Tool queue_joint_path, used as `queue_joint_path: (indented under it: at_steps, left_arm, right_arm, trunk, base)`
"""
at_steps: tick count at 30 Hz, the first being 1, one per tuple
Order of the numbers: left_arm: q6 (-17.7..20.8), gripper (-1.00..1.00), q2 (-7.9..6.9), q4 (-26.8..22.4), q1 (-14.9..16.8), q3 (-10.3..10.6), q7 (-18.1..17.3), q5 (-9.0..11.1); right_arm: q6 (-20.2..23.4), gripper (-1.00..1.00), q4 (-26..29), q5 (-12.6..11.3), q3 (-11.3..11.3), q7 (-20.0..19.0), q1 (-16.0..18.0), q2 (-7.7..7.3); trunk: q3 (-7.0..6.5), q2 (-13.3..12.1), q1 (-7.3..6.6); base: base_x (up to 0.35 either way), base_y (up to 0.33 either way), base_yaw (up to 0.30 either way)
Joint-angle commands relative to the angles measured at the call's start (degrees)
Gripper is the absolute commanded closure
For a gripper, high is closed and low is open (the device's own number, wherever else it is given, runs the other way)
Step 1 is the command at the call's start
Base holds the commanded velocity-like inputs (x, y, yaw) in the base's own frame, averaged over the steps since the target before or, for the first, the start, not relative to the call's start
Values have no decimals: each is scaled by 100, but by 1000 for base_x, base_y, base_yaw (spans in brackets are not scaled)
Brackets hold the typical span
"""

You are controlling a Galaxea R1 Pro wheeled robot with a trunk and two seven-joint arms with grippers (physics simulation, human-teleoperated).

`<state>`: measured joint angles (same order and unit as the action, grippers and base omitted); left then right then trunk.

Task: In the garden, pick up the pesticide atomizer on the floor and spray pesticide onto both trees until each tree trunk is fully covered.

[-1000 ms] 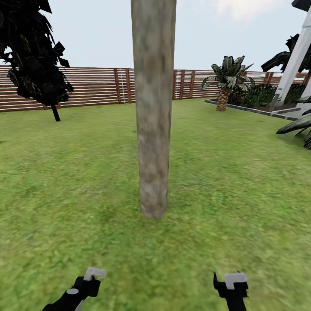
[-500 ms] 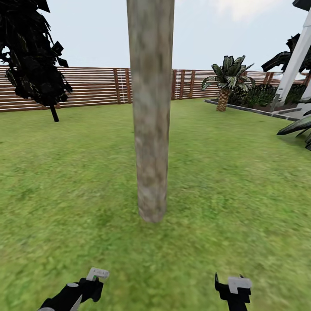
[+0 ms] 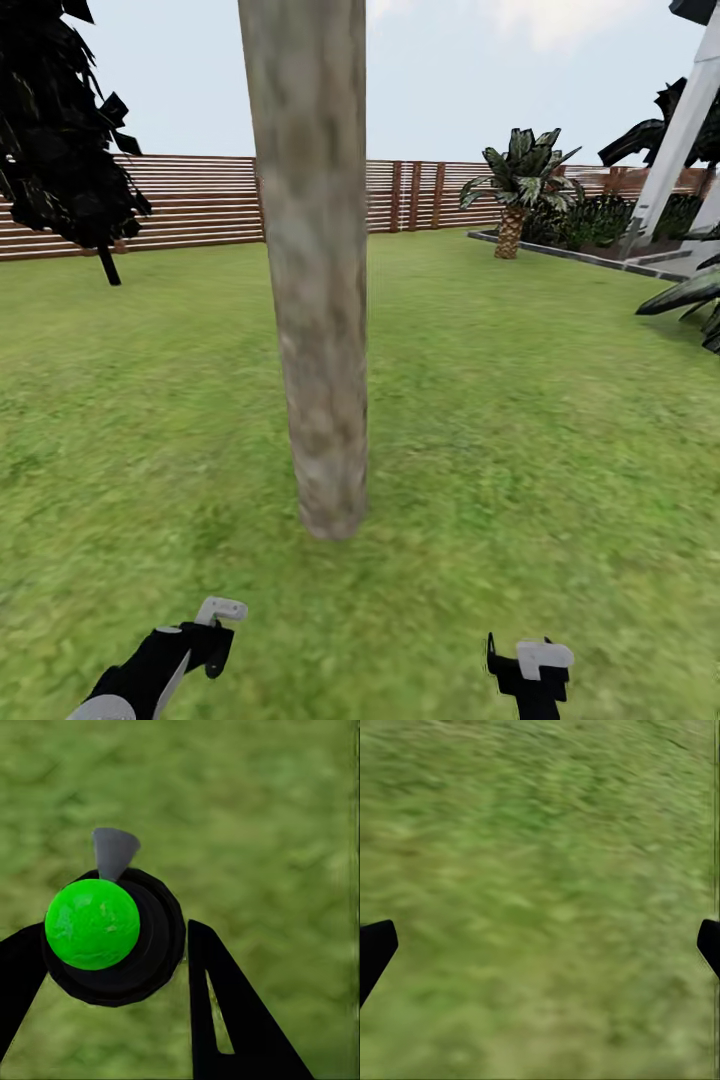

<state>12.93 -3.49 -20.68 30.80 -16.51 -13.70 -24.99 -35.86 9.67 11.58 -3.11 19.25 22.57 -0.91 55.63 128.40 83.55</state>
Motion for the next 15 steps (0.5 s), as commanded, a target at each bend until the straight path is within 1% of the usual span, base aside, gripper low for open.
queue_joint_path:
  at_steps: [1, 4, 5, 8, 9, 10, 15]
  left_arm:
    - [6, 100, -1, -15, 2, 3, -1, 2]
    - [20, 100, 7, -104, 4, 6, -10, -9]
    - [20, 100, 25, -147, -69, 16, -52, -4]
    - [24, 100, 19, -139, -78, 16, -54, -6]
    - [25, 100, 11, -140, -81, 16, -54, -6]
    - [1073, 100, -49, -288, 241, 25, -315, -9]
    - [1076, 100, -95, -312, 216, 25, -317, -9]
  right_arm:
    - [0, -100, 0, -2, -2, 0, -1, -1]
    - [0, -100, 0, -6, -4, 4, 1, -1]
    - [4, -100, -1, -7, -5, 9, -5, -22]
    - [3, -100, 0, -17, -20, 21, -6, -74]
    - [1, -100, 0, -24, -27, 24, -6, -151]
    - [0, -100, -246, -33, -14, 18, -7, -164]
    - [0, -100, -246, -28, -14, 18, -7, -164]
  trunk:
    - [0, 0, 0]
    - [-1, 0, 0]
    - [-1, 0, 0]
    - [-1, 0, 0]
    - [-1, 0, 0]
    - [-1, 0, 0]
    - [-1, 0, 0]
  base:
    - [296, -145, -246]
    - [318, -73, -277]
    - [44, -8, -23]
    - [13, -2, -7]
    - [2, 0, -1]
    - [-41, 0, 0]
    - [-10, 0, 0]
